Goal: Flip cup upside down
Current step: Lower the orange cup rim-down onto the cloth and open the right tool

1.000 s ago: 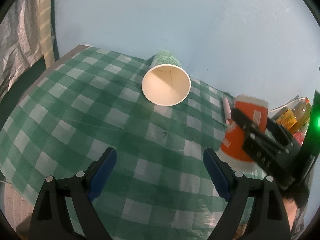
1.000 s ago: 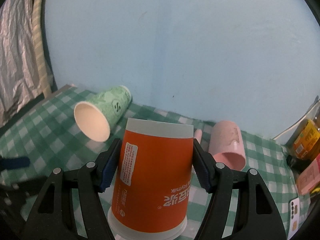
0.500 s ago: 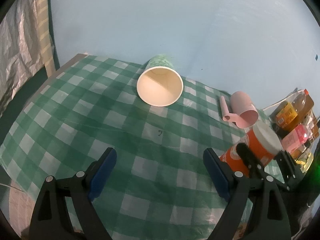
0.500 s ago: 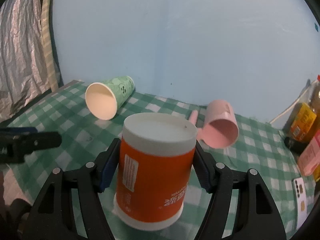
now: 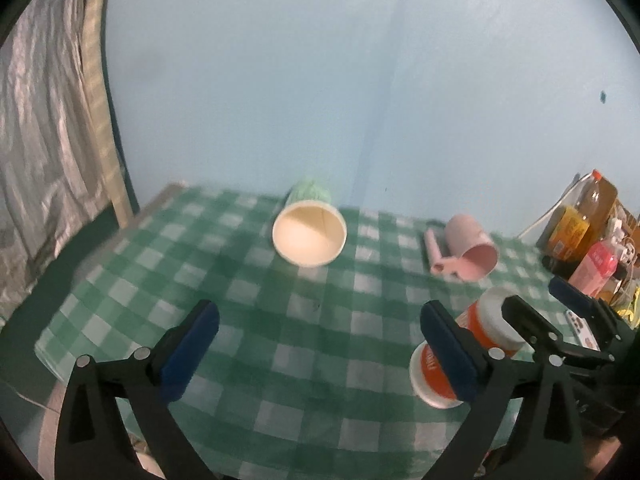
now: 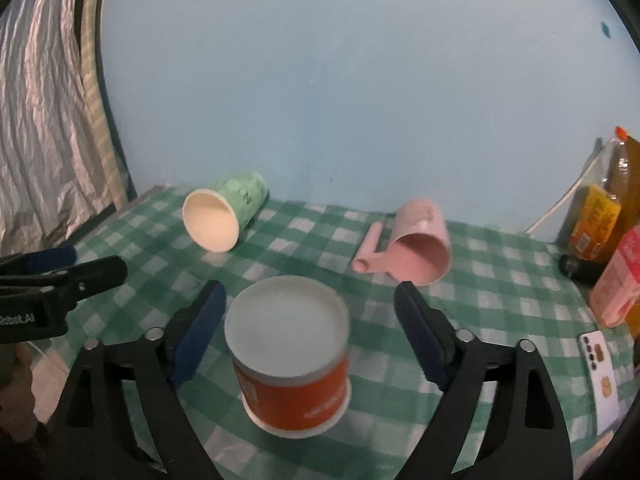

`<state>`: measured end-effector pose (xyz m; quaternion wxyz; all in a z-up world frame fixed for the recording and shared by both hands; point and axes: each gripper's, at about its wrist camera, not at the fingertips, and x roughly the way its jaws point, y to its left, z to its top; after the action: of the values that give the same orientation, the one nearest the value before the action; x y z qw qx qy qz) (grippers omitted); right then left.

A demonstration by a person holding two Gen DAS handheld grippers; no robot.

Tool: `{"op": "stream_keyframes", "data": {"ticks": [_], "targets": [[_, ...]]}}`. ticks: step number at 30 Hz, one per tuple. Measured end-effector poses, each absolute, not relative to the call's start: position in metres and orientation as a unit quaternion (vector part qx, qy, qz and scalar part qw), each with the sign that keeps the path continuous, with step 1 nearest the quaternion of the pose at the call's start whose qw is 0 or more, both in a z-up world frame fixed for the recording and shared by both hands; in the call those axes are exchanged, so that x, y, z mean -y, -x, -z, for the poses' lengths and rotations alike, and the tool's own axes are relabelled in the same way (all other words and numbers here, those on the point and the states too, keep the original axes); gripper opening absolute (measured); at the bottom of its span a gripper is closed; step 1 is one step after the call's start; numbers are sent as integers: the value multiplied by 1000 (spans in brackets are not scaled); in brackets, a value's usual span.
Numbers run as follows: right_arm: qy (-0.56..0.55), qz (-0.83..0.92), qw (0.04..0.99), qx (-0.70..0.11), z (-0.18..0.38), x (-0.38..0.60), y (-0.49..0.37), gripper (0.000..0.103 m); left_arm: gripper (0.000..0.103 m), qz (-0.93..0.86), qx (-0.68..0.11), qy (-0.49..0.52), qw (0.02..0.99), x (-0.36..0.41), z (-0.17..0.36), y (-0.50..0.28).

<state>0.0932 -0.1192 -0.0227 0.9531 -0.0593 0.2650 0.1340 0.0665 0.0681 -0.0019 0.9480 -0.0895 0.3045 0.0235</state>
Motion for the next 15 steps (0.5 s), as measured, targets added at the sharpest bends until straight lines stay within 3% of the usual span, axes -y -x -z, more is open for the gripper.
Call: {"op": "stream_keyframes", "data": {"ticks": [15], "targets": [[31,-82,971,-221,-8,166,-52,91,103,-18,-221,36,974,-31,-28,-33]]}}
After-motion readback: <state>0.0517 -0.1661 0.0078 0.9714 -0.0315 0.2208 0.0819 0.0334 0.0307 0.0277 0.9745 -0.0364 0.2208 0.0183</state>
